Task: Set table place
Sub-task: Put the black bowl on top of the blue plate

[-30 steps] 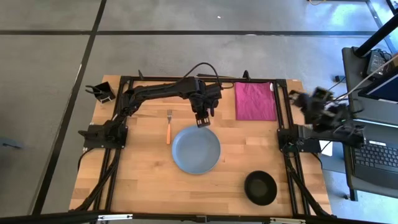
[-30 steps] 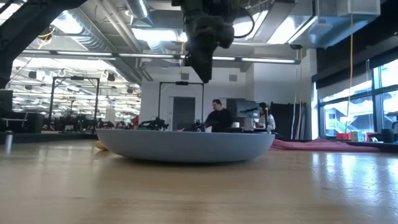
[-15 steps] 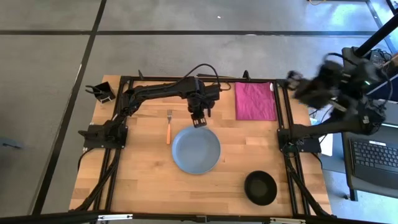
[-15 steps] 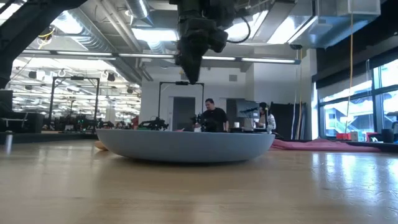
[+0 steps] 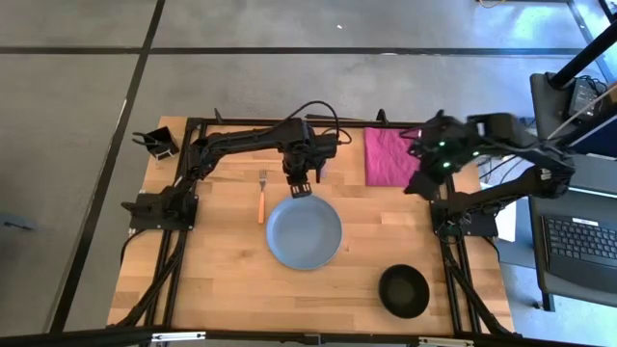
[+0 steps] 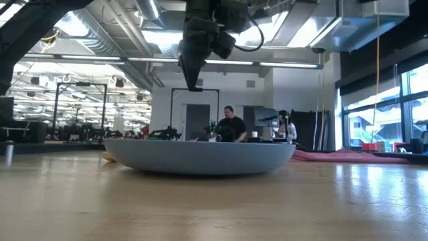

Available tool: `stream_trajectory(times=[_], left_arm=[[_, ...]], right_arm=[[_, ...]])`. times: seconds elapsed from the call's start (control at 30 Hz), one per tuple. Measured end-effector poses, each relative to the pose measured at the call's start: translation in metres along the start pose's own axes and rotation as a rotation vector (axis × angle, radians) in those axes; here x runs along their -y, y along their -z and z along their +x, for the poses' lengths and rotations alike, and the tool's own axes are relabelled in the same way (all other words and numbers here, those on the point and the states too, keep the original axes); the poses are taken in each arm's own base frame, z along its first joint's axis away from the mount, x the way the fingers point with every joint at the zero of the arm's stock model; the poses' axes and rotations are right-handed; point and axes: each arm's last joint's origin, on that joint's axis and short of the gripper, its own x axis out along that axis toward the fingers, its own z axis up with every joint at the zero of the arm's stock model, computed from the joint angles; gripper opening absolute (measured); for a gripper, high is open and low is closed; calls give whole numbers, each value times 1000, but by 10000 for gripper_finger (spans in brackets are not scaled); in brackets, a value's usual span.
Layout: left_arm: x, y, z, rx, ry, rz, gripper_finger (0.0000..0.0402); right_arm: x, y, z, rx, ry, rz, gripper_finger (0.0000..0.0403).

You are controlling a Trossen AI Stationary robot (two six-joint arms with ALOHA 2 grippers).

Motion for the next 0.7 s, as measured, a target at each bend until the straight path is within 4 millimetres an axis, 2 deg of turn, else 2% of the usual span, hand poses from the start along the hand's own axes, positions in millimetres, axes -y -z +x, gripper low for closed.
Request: stream_trajectory(times=[0.07,0.23,0.5,0.6,0.7], left_arm=[[0,0,0,2,-5,4,68],[2,0,0,2,-13,13,63],[1,0,0,3,-33,62,50],[1,0,0,2,-34,85,44],[1,0,0,3,-36,100,39]], right_arm=[[1,-7,15,33,-6,-16,78],[21,-13,60,-33,139,16,78],[58,10,118,-370,211,136,78],[67,20,132,-471,218,170,78],[67,27,141,-544,203,172,78]])
